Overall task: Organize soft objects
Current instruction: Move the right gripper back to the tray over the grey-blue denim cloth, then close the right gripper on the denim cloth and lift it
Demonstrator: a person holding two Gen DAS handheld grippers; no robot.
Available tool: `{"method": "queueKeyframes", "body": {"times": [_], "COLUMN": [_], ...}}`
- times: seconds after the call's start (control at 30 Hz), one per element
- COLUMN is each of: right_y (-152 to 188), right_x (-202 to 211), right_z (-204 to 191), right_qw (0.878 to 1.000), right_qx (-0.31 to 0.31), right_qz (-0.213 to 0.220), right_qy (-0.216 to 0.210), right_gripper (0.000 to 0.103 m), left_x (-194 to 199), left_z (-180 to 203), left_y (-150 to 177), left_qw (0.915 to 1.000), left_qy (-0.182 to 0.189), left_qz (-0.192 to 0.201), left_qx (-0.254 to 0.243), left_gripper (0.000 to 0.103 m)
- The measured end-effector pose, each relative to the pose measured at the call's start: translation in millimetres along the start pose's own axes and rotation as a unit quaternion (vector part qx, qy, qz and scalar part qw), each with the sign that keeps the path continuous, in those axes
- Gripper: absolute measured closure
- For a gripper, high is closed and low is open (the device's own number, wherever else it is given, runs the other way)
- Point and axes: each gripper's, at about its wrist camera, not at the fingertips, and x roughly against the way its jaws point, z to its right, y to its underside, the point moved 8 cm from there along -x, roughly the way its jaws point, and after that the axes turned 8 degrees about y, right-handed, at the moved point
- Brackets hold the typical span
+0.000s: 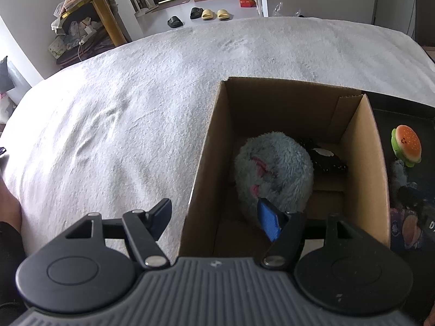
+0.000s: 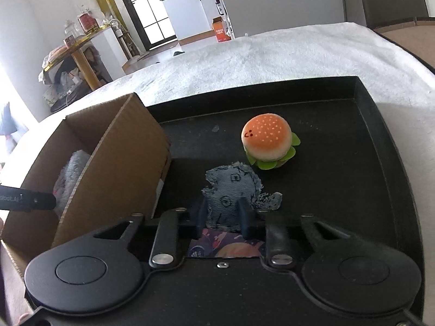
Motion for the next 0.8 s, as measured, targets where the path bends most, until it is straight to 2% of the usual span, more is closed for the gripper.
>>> {"method": "queueKeyframes", "body": {"times": [0.03,0.07,0.1,0.3,0.33,0.4,0.43,0.47,0.8], "right_y": [0,-2,-2,-2,-3,-8,-11,-13,-9], "right_x": [3,5,7,11,10,6,5,5,-8], "right_z": [0,-1,-1,-3,-3,-2,-1,1,-1], "right_qw": [1.0,1.0,1.0,1.0,1.0,1.0,1.0,0.999,1.0], "right_qx": [0.0,0.0,0.001,0.007,0.005,-0.006,-0.009,-0.011,0.001], "right_qz": [0.001,0.003,0.002,0.003,0.002,0.006,0.013,0.023,0.024], "right_qy": [-0.001,-0.002,-0.003,0.003,0.005,0.012,0.017,0.024,0.017], "right_gripper": [0.088,0.1,0.103,0.103,0.099,0.081,0.055,0.04,0.04], "left_x": [1,3,4,13,14,18,20,21,21], "left_z": [-1,-1,-2,-4,-5,-6,-7,-9,-11], "left_y": [1,1,2,6,6,7,7,7,5], "left_qw": [1.0,1.0,1.0,0.9999,0.9999,0.9999,0.9999,0.9999,1.0], "left_qy": [0.001,0.002,0.003,0.009,0.01,0.01,0.01,0.009,0.0], "left_qz": [0.0,0.001,0.001,0.005,0.006,0.009,0.01,0.011,0.009], "left_qx": [0.0,0.001,0.002,0.004,0.004,0.004,0.005,0.006,-0.003], "left_gripper": [0.035,0.035,0.035,0.035,0.035,0.035,0.035,0.035,0.035]}}
